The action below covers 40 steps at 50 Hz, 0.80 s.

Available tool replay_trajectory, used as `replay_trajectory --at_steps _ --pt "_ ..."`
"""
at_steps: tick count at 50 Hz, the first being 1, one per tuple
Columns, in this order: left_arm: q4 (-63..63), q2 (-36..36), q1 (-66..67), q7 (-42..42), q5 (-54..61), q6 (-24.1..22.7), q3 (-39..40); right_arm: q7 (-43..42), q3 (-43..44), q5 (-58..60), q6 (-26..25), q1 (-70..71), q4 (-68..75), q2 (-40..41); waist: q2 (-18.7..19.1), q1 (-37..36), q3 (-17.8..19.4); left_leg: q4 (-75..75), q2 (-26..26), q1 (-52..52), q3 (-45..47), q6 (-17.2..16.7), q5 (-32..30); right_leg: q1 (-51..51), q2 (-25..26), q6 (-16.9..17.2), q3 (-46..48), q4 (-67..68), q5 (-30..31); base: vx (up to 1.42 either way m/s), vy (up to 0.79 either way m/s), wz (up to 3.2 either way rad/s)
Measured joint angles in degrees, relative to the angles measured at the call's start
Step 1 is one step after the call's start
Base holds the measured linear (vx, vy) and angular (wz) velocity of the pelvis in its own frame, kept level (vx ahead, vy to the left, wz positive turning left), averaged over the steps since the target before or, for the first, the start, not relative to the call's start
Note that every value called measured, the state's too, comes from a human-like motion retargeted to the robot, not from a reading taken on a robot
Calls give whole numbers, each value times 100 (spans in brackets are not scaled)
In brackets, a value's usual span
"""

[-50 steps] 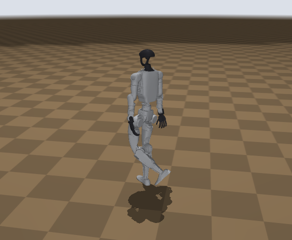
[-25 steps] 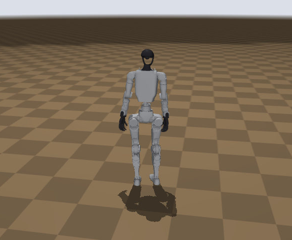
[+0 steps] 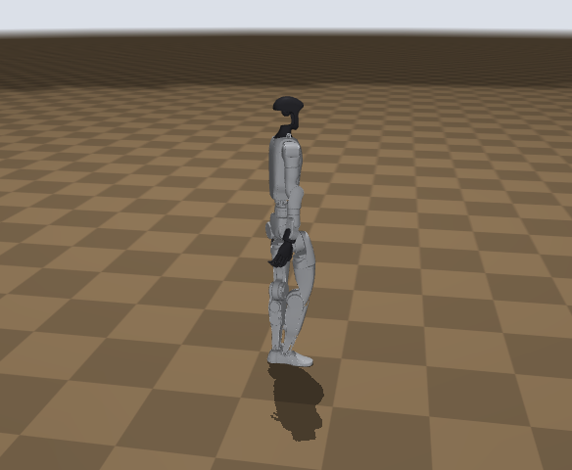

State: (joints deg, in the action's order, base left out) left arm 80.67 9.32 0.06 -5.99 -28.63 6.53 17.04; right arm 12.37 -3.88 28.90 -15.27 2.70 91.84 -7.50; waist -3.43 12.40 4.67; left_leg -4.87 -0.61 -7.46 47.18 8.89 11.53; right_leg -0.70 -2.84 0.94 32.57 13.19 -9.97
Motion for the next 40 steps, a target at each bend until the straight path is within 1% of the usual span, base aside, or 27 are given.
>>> replay_trajectory --at_steps 2,3,5,7,10,12,13,15,17,18,20,22,23,25,26,28,30,31,32,33,34,35,36,37,40 --pt "-196 -39 28 24 -340 -63 -177 35 123 -159 49 -75 20 -21 27 2 -22 129 55 -143 278 -114 13 236 39 22 400 -168 -114 9 -12 -158" --pt "-278 -51 44 36 -492 -97 -264 46 166 -235 74 -134 30 -32 55 0 -48 192 75 -210 408 -174 17 346 71 -22 625 -283 -222 15 -22 -140" --pt "-435 -59 83 12 -788 -199 -421 58 218 -378 122 -235 80 -72 83 -69 -72 347 163 -399 664 -302 19 489 119 -208 839 -506 -217 18 -30 -137" --pt "-499 -50 103 -25 -939 -271 -502 48 251 -405 101 -273 175 -109 89 -125 -68 427 240 -563 846 -400 28 414 240 -291 137 -558 -125 14 -20 -108" --pt "-512 -136 133 52 -918 -220 -479 -3 331 -307 -2 -289 247 -146 121 -21 -59 190 199 -648 1006 -390 141 460 206 -300 24 -651 -66 12 -12 -52" --pt "-524 -189 168 114 -781 -238 -380 11 320 -245 14 -294 216 -173 7 2 -68 -247 192 -649 1141 -68 233 545 37 -300 -68 -754 -91 19 -13 -63" --pt "-534 -201 203 172 -694 -268 -332 42 299 -231 52 -299 199 -178 -100 -24 -79 -552 198 -609 1056 202 227 589 -87 -295 -168 -793 -116 28 -14 -104" --pt "-500 -231 334 422 -527 -367 -198 87 256 -224 81 -305 204 -161 -334 -334 38 -1526 19 -643 691 611 347 898 -198 -324 -579 -874 -245 43 -25 -164" --pt "-364 -295 375 773 -342 -439 -62 13 293 -251 28 -201 220 -125 -340 -574 192 -2716 -378 -262 -31 611 362 1133 -72 -391 -776 -1050 -280 23 -14 -116" --pt "-282 -355 391 890 -264 -454 -15 -60 312 -273 4 -147 223 -106 -277 -576 179 -3108 -354 239 -648 611 224 1088 -51 -393 -748 -1172 -182 -3 11 -23" --pt "-132 -459 436 839 -250 -420 72 -153 306 -294 -5 -29 191 -106 -160 -559 77 -3390 74 1186 -1761 463 -146 904 -106 -355 -700 -1335 -21 0 19 -3" --pt "21 -500 515 524 -456 -287 153 -109 220 -277 35 36 66 -94 -110 -668 31 -3403 90 1565 -1926 337 -278 809 -117 -363 -835 -1356 -16 13 9 -54" --pt "102 -508 543 340 -588 -207 160 -56 186 -253 67 62 -28 -85 -88 -723 25 -3314 35 1684 -1856 331 -283 772 -121 -369 -894 -1358 -23 14 7 -55" --pt "263 -502 579 -36 -847 -57 102 34 125 -200 146 120 -246 -71 -29 -802 70 -2958 -11 1863 -1781 295 -279 745 -99 -373 -985 -1358 -48 16 8 -42" --pt "333 -487 584 -209 -972 0 54 48 74 -188 184 158 -364 -66 37 -827 126 -2688 55 1964 -1938 206 -383 763 -34 -380 -1019 -1366 -62 13 9 -37" --pt "455 -456 596 -499 -1219 88 -21 44 -25 -165 257 241 -575 -50 197 -844 228 -2123 220 2165 -2434 -76 -804 821 133 -382 -1062 -1391 -92 18 10 -34" --pt "536 -424 633 -657 -1424 142 -70 2 -101 -133 327 298 -744 -13 374 -846 290 -1518 463 2310 -3146 -660 -1261 892 337 -366 -1101 -1410 -137 24 8 -27" --pt "564 -409 636 -695 -1490 166 -87 -6 -127 -126 356 307 -825 1 431 -834 312 -1291 559 2328 -3385 -876 -1329 941 403 -348 -1108 -1420 -166 20 7 -16" --pt "592 -395 636 -720 -1539 190 -103 -4 -149 -121 385 310 -901 12 474 -821 330 -1096 638 2332 -3552 -1001 -1418 997 452 -327 -1110 -1429 -196 24 7 -5" --pt "619 -384 631 -719 -1553 214 -119 19 -162 -122 413 300 -968 17 490 -807 339 -967 684 2310 -3571 -944 -1548 1066 470 -297 -1102 -1434 -230 31 9 2" --pt "639 -378 623 -708 -1542 240 -124 56 -179 -127 437 276 -1025 15 480 -789 328 -917 718 2272 -3456 -747 -1623 1129 452 -258 -1092 -1428 -268 36 10 9" --pt "656 -374 613 -693 -1519 267 -123 100 -197 -134 458 245 -1077 10 457 -769 307 -907 744 2227 -3276 -480 -1669 1187 416 -215 -1080 -1416 -308 43 13 -8" --pt "653 -375 606 -683 -1473 292 -93 141 -219 -123 468 200 -1117 3 414 -801 260 -987 700 2171 -2914 -290 -1464 1221 347 -164 -1116 -1372 -348 47 13 -32" --pt "640 -375 596 -674 -1421 312 -56 171 -233 -103 473 159 -1148 0 381 -845 220 -1082 680 2147 -2753 -161 -1294 1250 291 -115 -1165 -1317 -381 46 11 -68" --pt "512 -368 555 -621 -1205 310 56 122 -210 -36 452 57 -1130 12 325 -971 120 -1380 874 2202 -3428 -109 -1090 1286 155 83 -1301 -1048 -397 48 10 -66"
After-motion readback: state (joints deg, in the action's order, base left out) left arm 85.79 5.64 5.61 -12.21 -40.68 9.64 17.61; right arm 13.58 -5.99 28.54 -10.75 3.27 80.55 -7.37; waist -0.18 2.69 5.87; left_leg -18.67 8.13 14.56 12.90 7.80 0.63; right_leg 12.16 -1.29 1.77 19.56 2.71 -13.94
